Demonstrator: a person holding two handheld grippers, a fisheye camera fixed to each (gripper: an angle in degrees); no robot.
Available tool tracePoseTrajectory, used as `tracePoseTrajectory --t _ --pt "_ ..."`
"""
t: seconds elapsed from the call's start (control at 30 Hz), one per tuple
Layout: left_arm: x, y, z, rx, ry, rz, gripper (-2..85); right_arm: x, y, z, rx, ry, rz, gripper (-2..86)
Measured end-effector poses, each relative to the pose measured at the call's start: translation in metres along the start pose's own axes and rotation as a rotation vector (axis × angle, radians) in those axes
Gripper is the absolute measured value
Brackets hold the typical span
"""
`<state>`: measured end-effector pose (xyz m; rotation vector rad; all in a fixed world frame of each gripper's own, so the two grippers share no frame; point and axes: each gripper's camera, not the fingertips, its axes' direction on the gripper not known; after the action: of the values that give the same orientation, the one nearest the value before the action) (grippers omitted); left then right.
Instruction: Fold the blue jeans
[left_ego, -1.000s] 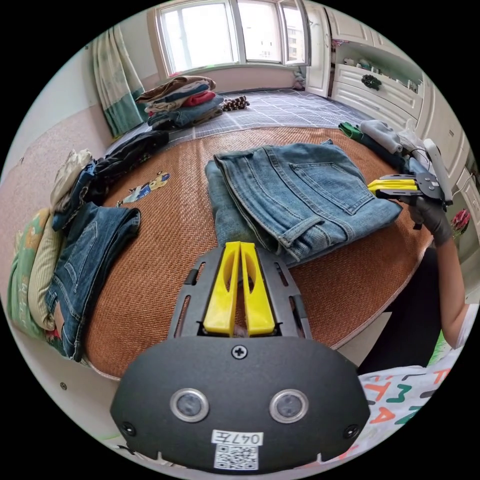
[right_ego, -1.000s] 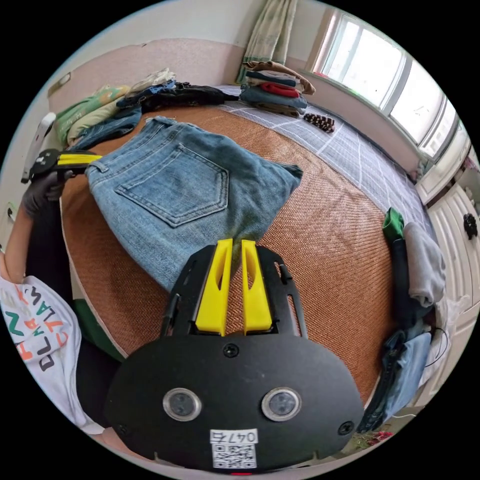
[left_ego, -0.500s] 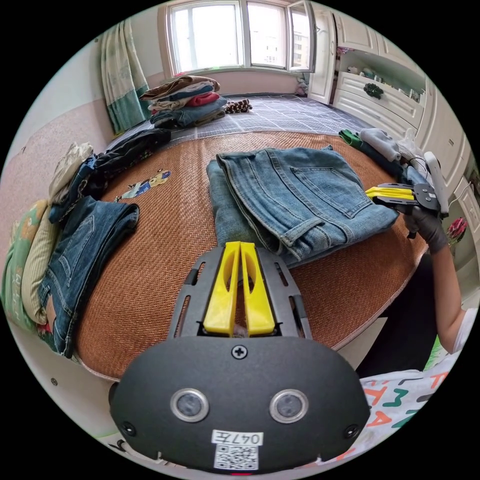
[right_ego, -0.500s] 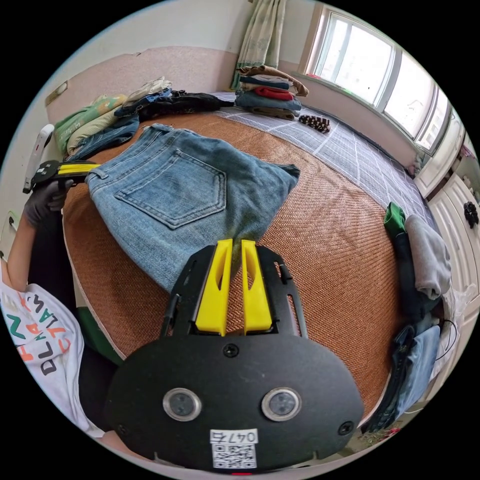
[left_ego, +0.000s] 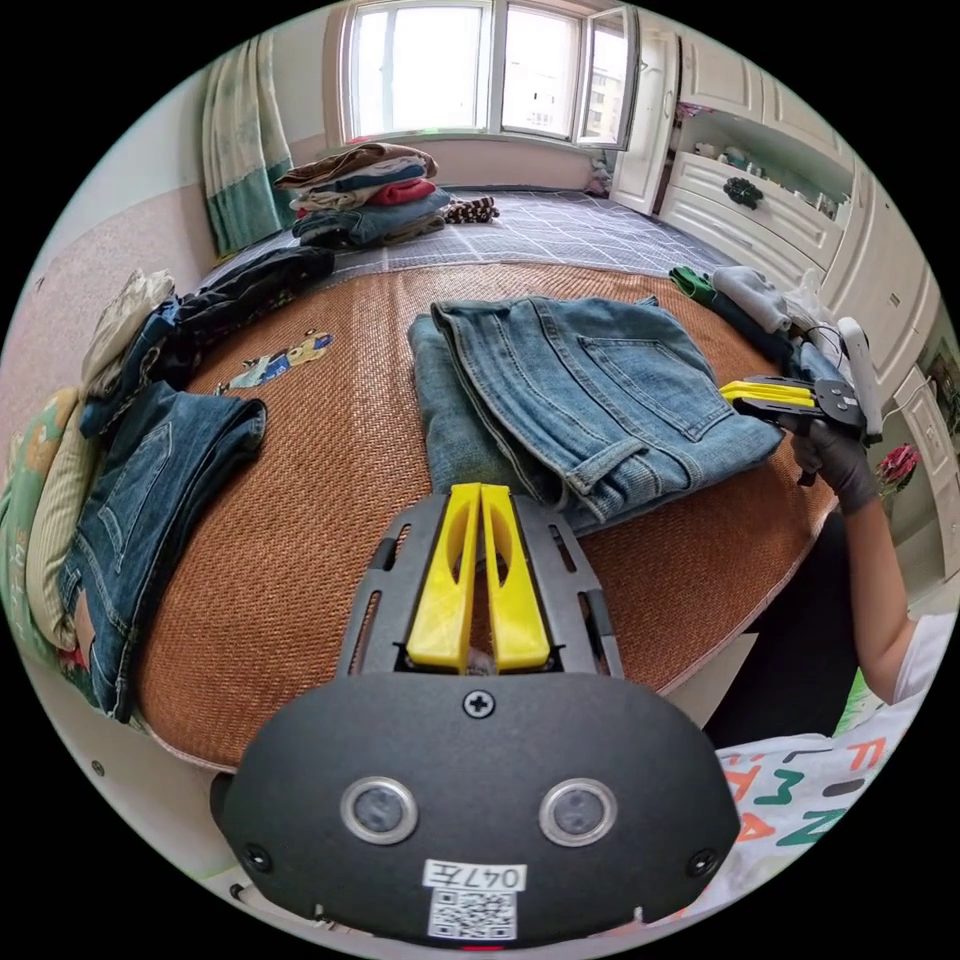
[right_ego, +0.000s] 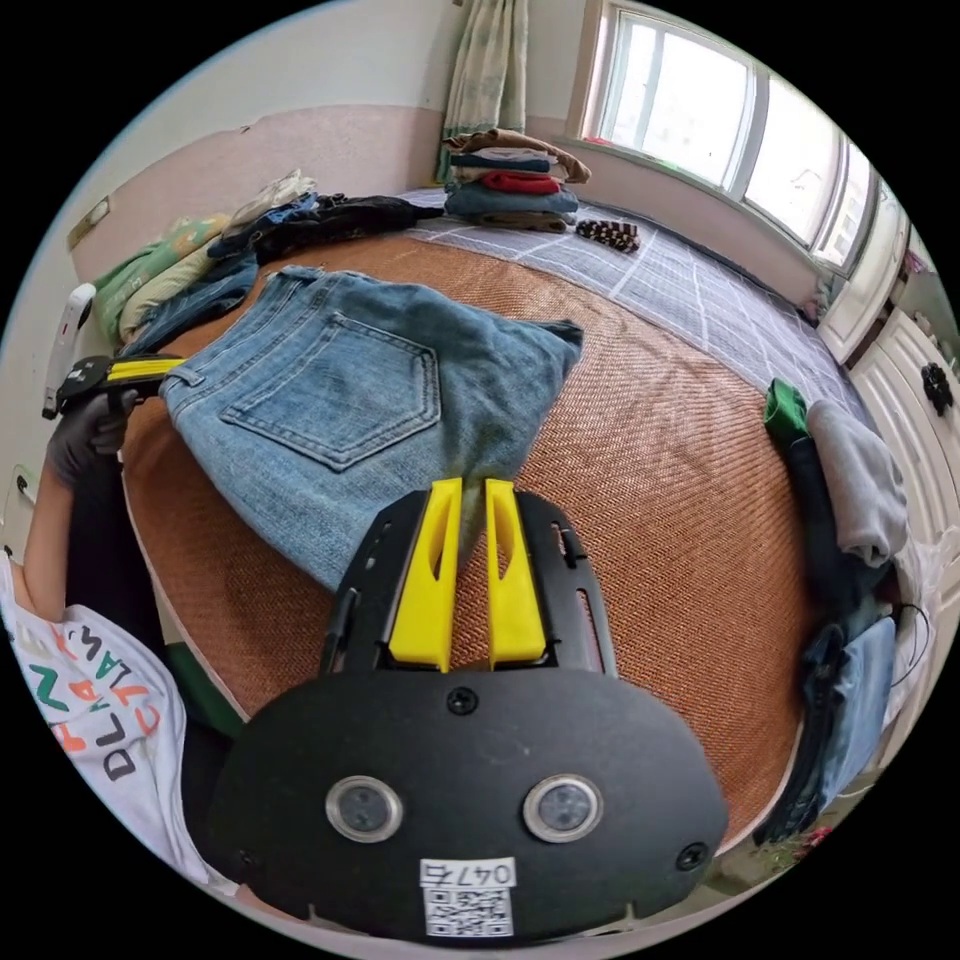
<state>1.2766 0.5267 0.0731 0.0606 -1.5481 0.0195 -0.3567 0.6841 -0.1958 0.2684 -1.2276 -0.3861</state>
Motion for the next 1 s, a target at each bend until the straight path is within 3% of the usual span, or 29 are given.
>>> tracePoseTrajectory --t 0.13,0.27,0.37,0.5,0.7,1.0 --pt "-0.022 0.007 -0.001 0.029 0.060 -0.044 -1.0 -0.042 -0.017 -0.048 0.022 0.225 -0.061 6.9" --pt "-0.035 0.010 -0.004 0.039 0.078 -0.050 -1.0 -0.123 -0.025 -0.136 0.285 0.026 -0.233 8.4" --pt "-0.045 0.009 -0.005 0.035 0.084 -0.045 -1.0 -0.203 -0.030 -0.130 0.281 -0.082 -0.393 9.8" --pt "-0.062 0.014 -0.008 0.050 0.105 -0.064 -1.0 -0.291 -0.027 -0.083 0.177 0.123 -0.579 10.3" --pt "-0.081 0.015 -0.012 0.056 0.111 -0.071 -1.0 -0.282 -0.008 -0.081 0.195 0.057 -0.563 6.9" --pt "-0.107 0.011 -0.020 0.052 0.100 -0.075 -1.0 -0.268 0.039 -0.061 0.250 0.166 -0.651 4.3"
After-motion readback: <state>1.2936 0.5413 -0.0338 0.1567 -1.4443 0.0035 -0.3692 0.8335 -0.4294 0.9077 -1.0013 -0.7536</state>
